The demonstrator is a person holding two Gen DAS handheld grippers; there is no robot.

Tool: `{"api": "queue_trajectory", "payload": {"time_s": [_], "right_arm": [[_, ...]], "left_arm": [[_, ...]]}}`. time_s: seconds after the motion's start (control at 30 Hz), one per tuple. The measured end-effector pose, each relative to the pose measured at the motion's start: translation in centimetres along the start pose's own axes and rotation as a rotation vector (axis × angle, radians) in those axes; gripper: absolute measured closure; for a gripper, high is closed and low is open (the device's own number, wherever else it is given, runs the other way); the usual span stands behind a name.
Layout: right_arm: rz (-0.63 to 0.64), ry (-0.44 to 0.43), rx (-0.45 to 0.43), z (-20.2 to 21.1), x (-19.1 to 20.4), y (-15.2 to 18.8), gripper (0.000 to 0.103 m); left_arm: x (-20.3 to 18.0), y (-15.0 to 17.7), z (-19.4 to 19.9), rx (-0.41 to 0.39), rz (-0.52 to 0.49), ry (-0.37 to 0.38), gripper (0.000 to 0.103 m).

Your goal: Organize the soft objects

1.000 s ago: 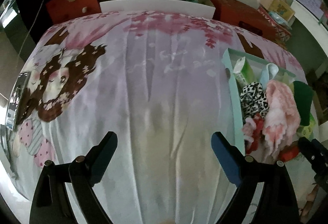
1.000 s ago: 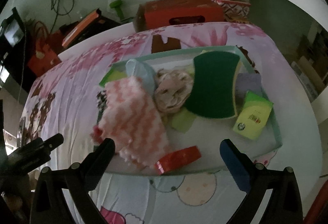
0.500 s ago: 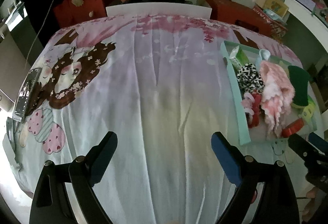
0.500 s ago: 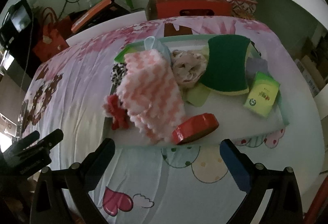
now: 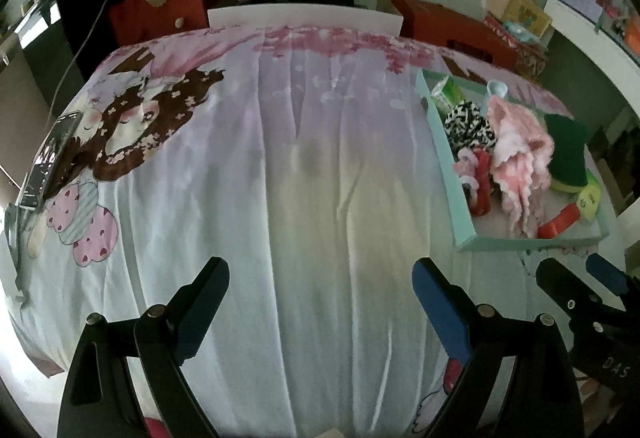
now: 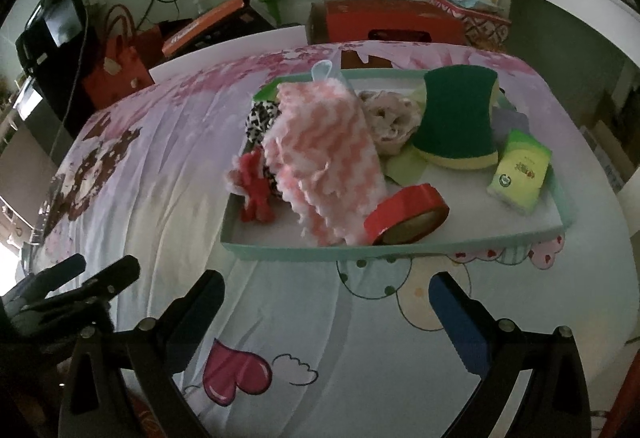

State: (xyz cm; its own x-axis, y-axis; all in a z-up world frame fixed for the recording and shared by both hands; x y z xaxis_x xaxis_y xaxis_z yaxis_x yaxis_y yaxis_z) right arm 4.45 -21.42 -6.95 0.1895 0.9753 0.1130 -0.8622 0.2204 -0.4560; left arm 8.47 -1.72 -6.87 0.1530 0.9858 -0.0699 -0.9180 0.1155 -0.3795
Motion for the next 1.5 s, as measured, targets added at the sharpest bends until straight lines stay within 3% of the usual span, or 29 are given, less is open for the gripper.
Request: {"api": "queue_trajectory", "payload": {"time_s": [0.23, 0.5, 1.5], "right_arm": [[0.031, 0.010, -0.028, 0.3, 0.7, 0.2, 0.000], [0.001, 0.027, -0.025, 0.1, 0.2, 0.8, 0.000], [0.023, 0.096, -0.076, -0.8, -0.1, 1.5, 0.000]], "left_arm": [[0.6, 1.0, -0.2, 0.014, 0.033, 0.025, 0.010], [0.9, 1.2, 0.6, -0.035, 0.024, 0.000, 0.010], [1.1, 2.3, -1.2, -0.056, 0.013, -0.047, 0.010]]}}
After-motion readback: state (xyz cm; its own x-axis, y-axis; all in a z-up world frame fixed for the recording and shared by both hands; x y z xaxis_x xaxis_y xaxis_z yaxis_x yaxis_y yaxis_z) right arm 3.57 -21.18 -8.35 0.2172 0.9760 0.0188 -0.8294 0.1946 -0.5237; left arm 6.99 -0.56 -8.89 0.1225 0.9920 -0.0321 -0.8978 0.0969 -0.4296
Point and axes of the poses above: each gripper's, at about its wrist camera, not at the fingertips, and z roughly against the way its jaws point, x to its left, y to its underside, the point moved 9 cm from there along -z, roughly the way its jaws point, and after that the axes turned 9 degrees about x, right-handed, at the moved point
